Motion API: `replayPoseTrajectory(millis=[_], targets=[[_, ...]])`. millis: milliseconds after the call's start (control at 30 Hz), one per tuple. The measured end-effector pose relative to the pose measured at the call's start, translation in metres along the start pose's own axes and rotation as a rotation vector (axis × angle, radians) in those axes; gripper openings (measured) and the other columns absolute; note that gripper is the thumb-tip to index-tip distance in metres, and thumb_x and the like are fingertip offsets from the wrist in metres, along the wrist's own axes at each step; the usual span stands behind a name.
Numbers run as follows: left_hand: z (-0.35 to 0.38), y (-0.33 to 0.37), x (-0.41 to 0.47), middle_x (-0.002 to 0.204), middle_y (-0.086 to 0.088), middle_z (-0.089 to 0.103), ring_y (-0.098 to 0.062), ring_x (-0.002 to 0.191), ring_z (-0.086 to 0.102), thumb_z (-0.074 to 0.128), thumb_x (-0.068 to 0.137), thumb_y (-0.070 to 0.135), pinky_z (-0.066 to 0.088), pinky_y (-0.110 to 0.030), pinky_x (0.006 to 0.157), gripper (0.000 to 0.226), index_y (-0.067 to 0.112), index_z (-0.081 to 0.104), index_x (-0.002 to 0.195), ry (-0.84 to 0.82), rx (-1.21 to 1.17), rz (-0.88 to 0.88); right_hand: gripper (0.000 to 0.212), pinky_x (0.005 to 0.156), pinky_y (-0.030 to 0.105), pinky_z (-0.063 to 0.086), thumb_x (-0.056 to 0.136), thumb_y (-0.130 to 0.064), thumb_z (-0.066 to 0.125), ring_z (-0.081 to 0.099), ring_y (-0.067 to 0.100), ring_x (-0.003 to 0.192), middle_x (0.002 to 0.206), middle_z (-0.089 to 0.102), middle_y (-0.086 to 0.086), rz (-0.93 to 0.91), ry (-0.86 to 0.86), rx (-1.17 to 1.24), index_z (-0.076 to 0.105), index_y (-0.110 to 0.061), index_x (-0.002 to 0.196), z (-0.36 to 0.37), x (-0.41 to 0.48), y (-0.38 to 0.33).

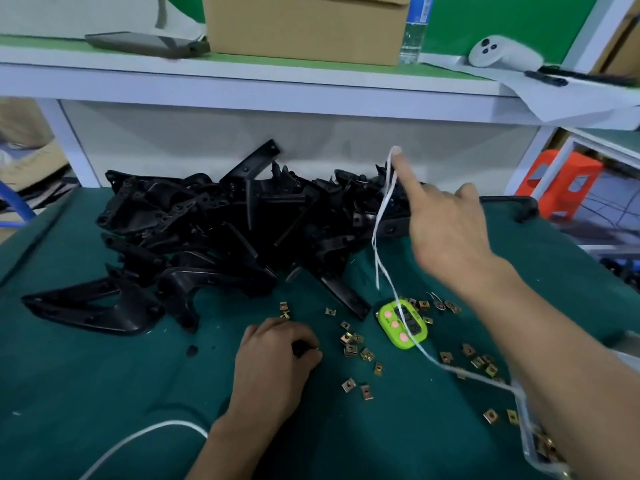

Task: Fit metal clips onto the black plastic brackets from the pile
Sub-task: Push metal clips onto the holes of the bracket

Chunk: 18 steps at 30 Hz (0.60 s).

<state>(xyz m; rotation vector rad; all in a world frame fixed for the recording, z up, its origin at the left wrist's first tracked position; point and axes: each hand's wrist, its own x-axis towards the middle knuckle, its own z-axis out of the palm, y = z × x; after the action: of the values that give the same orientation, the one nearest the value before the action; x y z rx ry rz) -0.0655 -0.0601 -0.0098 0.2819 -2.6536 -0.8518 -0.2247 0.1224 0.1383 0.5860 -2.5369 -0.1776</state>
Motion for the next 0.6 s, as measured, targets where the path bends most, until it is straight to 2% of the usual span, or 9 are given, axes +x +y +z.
replayPoseTrajectory(millis=[100,167,267,367,433,467,500,567,600], targets=[[0.000,0.004,0.000,0.069,0.034,0.056,0.012,0.078,0.052,0.080,0.079,0.036,0.032,-0.009,0.069,0.015,0.041,0.066,0.078,0.075,-0.041,-0.092,0.117,0.071,0.036,0.024,0.061,0.008,0.055,0.030,0.017,0.048,0.057,0.038,-0.006,-0.024,0.019,-0.019,0.002,-0.025,0.160,-0.004,0.004,-0.002],[-0.001,0.003,0.003,0.071,0.034,0.064,0.006,0.076,0.061,0.079,0.082,0.032,0.040,-0.008,0.061,0.013,0.039,0.069,0.082,0.110,-0.186,-0.163,0.111,0.072,0.036,0.021,0.062,0.005,0.059,0.033,0.020,0.051,0.057,0.039,-0.007,-0.100,-0.023,-0.127,0.011,-0.023,0.158,0.000,-0.002,-0.007],[-0.001,0.001,0.006,0.080,0.051,0.059,0.018,0.085,0.060,0.077,0.087,0.025,0.041,0.002,0.068,0.016,0.037,0.077,0.098,0.110,-0.352,-0.225,0.085,0.077,0.037,0.023,0.062,0.003,0.057,0.039,0.023,0.052,0.050,0.037,-0.006,-0.023,-0.071,-0.151,0.034,-0.020,0.140,0.002,-0.005,0.004],[-0.003,0.003,0.005,0.080,0.046,0.062,0.017,0.084,0.061,0.073,0.091,0.022,0.041,0.001,0.069,0.018,0.039,0.077,0.092,0.106,-0.369,-0.223,0.060,0.085,0.040,0.029,0.065,0.002,0.055,0.059,0.027,0.070,0.061,0.053,0.000,0.128,-0.142,-0.116,0.042,-0.021,0.119,0.001,-0.002,0.024],[-0.003,0.005,0.006,0.081,0.039,0.066,0.013,0.083,0.062,0.072,0.092,0.021,0.041,0.000,0.069,0.020,0.040,0.075,0.086,0.109,-0.384,-0.220,0.041,0.083,0.040,0.027,0.072,-0.004,0.057,0.060,0.029,0.078,0.068,0.054,0.001,0.179,-0.151,-0.078,0.051,-0.025,0.106,0.003,-0.009,0.037],[-0.003,0.007,0.007,0.080,0.036,0.067,0.012,0.081,0.063,0.073,0.091,0.022,0.041,-0.001,0.068,0.018,0.039,0.075,0.084,0.111,-0.395,-0.226,0.031,0.080,0.038,0.029,0.075,-0.007,0.059,0.057,0.030,0.077,0.070,0.055,0.002,0.244,-0.144,0.024,0.057,-0.028,0.099,0.004,-0.014,0.044],[-0.003,0.009,0.007,0.078,0.034,0.068,0.011,0.079,0.063,0.074,0.090,0.024,0.042,-0.002,0.067,0.015,0.038,0.076,0.083,0.112,-0.404,-0.236,0.024,0.076,0.036,0.033,0.077,-0.009,0.059,0.056,0.030,0.076,0.072,0.059,0.002,0.340,-0.142,0.235,0.061,-0.029,0.091,0.003,-0.018,0.048],[-0.002,0.012,0.006,0.073,0.029,0.070,0.009,0.074,0.065,0.077,0.087,0.029,0.044,-0.003,0.063,0.013,0.039,0.075,0.079,0.114,-0.418,-0.249,0.026,0.065,0.030,0.040,0.076,-0.007,0.063,0.059,0.024,0.074,0.073,0.069,-0.001,0.504,-0.169,0.774,0.071,-0.032,0.080,0.001,-0.034,0.048],[-0.003,0.013,0.005,0.071,0.027,0.070,0.007,0.071,0.066,0.077,0.085,0.032,0.044,-0.004,0.061,0.012,0.041,0.075,0.077,0.114,-0.427,-0.254,0.030,0.064,0.029,0.041,0.073,-0.005,0.066,0.061,0.019,0.076,0.073,0.071,-0.004,0.535,-0.210,0.993,0.074,-0.033,0.078,0.001,-0.045,0.040]])
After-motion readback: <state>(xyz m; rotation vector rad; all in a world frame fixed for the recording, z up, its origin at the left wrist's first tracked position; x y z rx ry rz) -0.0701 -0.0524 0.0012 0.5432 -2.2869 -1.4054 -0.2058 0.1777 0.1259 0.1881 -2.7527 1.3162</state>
